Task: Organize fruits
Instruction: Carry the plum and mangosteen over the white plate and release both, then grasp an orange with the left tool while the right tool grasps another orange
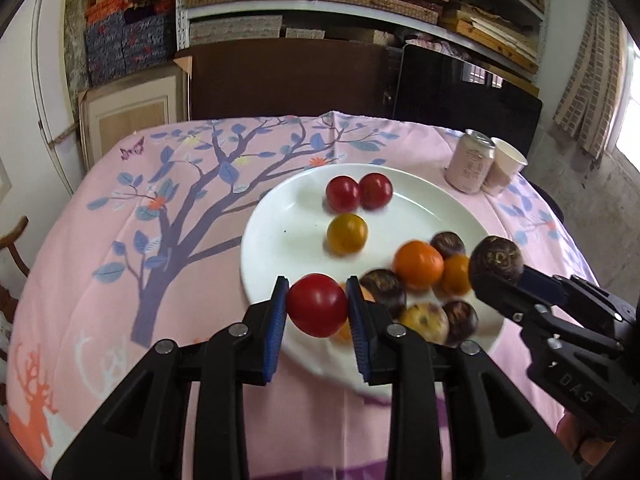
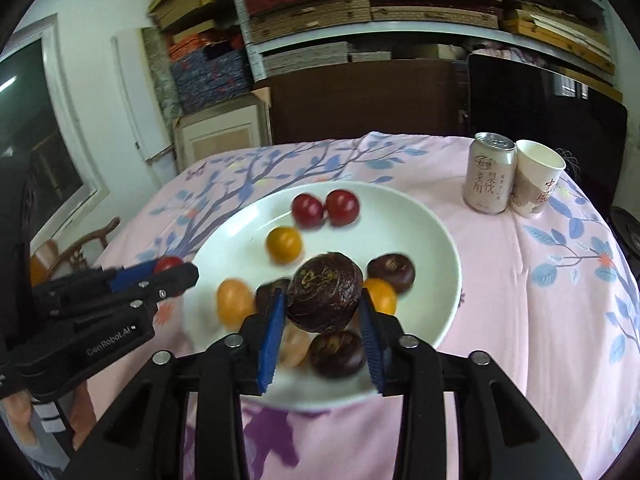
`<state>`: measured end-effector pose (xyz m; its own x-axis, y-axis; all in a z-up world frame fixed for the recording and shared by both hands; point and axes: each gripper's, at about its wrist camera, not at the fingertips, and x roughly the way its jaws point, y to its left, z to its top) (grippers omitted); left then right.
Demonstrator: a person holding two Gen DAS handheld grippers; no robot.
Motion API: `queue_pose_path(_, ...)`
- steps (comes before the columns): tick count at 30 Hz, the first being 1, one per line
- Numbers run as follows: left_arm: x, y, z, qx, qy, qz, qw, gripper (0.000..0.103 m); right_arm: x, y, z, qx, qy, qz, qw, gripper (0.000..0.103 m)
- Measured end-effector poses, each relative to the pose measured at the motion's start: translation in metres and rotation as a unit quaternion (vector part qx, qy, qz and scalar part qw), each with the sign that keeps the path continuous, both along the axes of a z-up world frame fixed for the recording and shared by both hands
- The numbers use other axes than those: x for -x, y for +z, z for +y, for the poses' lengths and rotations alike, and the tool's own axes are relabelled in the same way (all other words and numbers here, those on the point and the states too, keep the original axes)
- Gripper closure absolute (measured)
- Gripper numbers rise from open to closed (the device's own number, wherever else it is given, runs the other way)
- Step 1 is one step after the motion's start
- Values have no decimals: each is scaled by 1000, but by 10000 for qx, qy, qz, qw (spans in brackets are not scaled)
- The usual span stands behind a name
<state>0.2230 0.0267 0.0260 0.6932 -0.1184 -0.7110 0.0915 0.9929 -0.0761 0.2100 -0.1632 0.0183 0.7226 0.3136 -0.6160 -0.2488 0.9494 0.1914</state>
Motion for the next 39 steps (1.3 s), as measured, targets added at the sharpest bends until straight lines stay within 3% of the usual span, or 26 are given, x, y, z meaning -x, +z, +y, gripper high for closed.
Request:
queue_pose_path(1, -8, -4, 1, 47, 13, 90, 9999, 65, -5, -1, -4, -130, 5, 6, 9999, 41)
queue_pose_path(3, -15, -11, 3, 83, 102, 122, 9998, 41, -5, -3, -13, -378, -105, -122, 9992, 38)
queue_pose_path(5, -15, -14, 3, 6, 148, 42, 9999, 38, -9, -6, -16, -429, -19, -3, 9991, 38)
queue_pose_path(9, -3, -19, 13, 220, 160, 197, 9994, 36, -8, -9, -25, -614, -70, 164, 9980, 38)
queue_pose_path(10, 5, -19, 16, 212, 196, 181, 9994, 33, -4, -9, -25, -643, -64, 185, 9977, 37)
queue_pose_path(12, 25, -17, 24, 193, 302, 89, 9993, 17, 9, -8, -28, -662, -89, 158, 9976, 33)
queue_pose_path(15, 58, -14, 40, 336, 442, 92, 9984, 15, 32, -9, -34, -772, -147, 138, 9968, 27)
queue_pose_path(19, 114, -9, 66, 906, 627, -63, 9939, 7, 74, -21, -41, -832, -195, 186, 9962, 21)
queue_pose_path(24, 168, -12, 71, 554, 742, -349, 9951, 6, 116, -25, -44, -789, -176, 82, 9967, 15)
queue_pose_path(28, 195, 11, 83, 776, 1063, -1252, 9834, 5, 135, -27, -43, -801, -191, -21, 9966, 11)
queue_pose_path(31, 193, 17, 89, 877, 1130, -1161, 9829, 5, 142, -27, -42, -756, -153, -123, 9969, 11)
queue_pose_path(35, 209, 24, 87, 473, 924, -998, 9896, 5, 148, -28, -41, -705, -57, -127, 9974, 11)
queue_pose_path(39, 238, -2, 70, -604, 561, -603, 9948, 5, 156, -29, -37, -609, 71, -131, 9980, 11)
